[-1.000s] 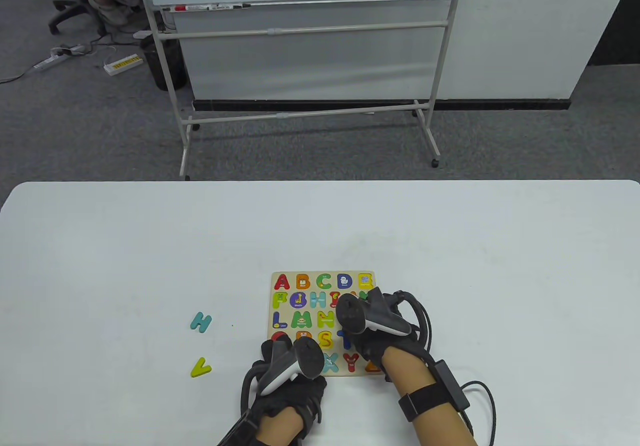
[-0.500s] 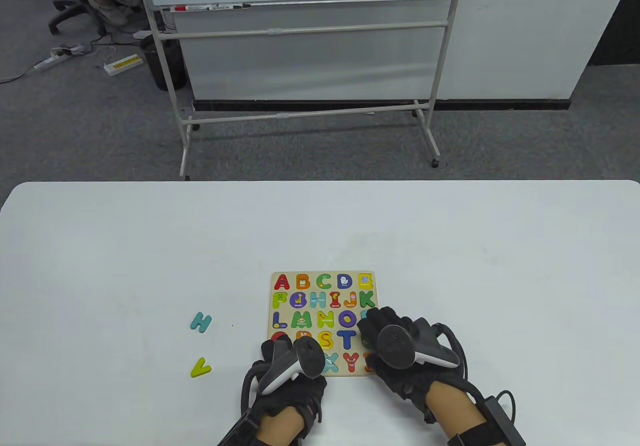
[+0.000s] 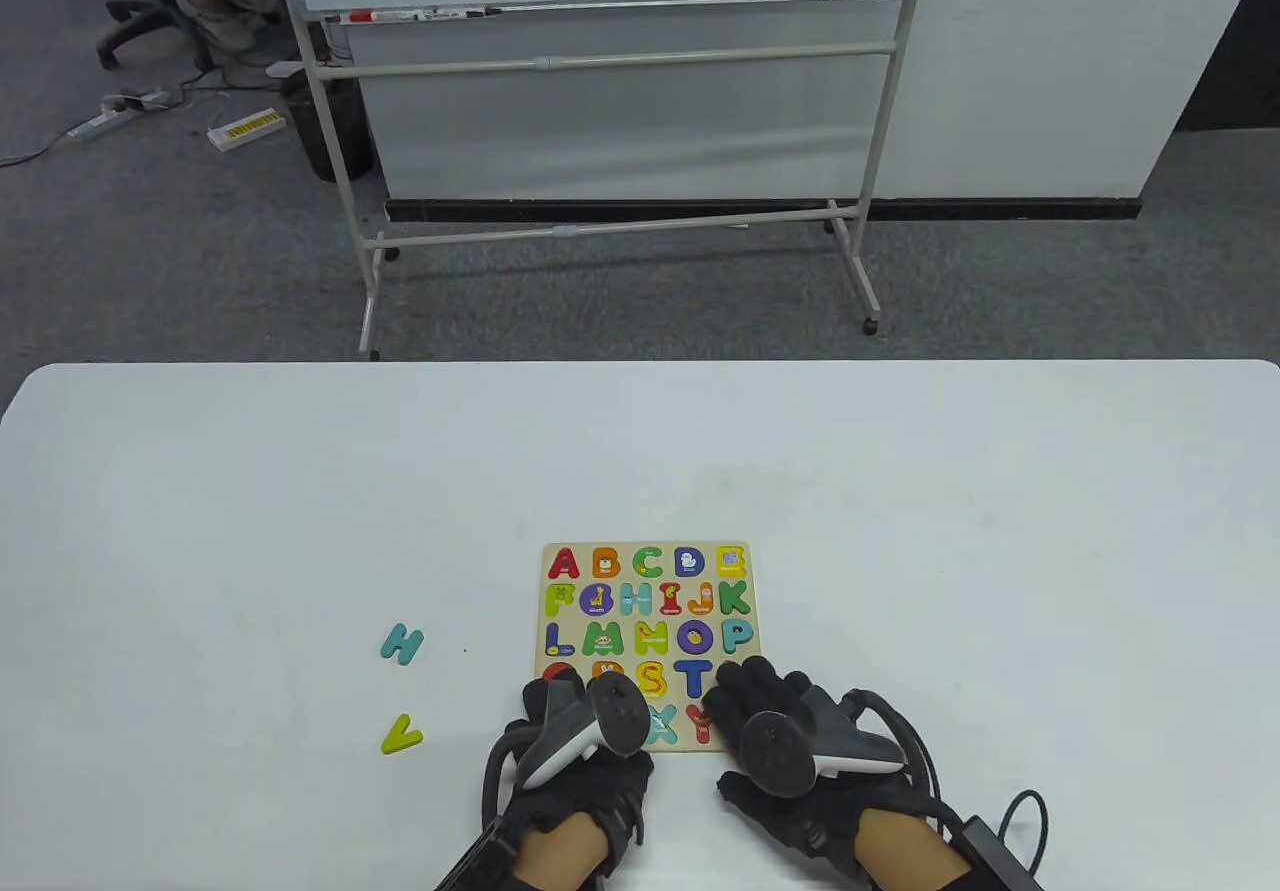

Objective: Hold alphabet puzzle board and insert letter blocks into matching slots

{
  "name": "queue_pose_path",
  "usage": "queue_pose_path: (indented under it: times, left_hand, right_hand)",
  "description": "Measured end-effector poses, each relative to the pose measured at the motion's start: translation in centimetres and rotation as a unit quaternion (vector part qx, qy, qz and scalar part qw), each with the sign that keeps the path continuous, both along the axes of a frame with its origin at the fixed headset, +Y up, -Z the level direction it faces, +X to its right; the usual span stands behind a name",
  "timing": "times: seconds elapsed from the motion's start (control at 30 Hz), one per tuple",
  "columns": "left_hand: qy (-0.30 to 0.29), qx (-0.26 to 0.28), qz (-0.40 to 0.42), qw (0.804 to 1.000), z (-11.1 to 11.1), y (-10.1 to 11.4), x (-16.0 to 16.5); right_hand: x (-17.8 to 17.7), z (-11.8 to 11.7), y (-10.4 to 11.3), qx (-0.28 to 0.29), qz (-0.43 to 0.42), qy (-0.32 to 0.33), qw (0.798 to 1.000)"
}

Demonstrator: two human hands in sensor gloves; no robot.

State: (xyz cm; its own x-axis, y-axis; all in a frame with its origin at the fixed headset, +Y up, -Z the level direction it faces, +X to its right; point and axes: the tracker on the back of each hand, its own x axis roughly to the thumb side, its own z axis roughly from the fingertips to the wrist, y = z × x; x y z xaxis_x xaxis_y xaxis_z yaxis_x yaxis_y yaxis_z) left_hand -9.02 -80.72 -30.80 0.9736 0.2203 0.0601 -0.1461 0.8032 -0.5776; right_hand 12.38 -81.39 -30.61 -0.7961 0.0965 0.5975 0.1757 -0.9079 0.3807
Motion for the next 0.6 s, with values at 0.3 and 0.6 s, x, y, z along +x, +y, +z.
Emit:
queue_pose_path:
  times: [0.3, 0.6]
  left_hand:
    - [0.000, 0.010, -0.003, 1.000, 0.1, 0.0, 0.0]
    - [-0.023, 0.109, -0.005, 0.994, 1.3, 3.3, 0.6]
  right_hand:
    - [-0.1, 0.2, -1.2, -0.022, 0.060, 0.006, 0.998]
    - [-0.2, 0.3, -1.3, -0.034, 0.071, 0.009, 0.997]
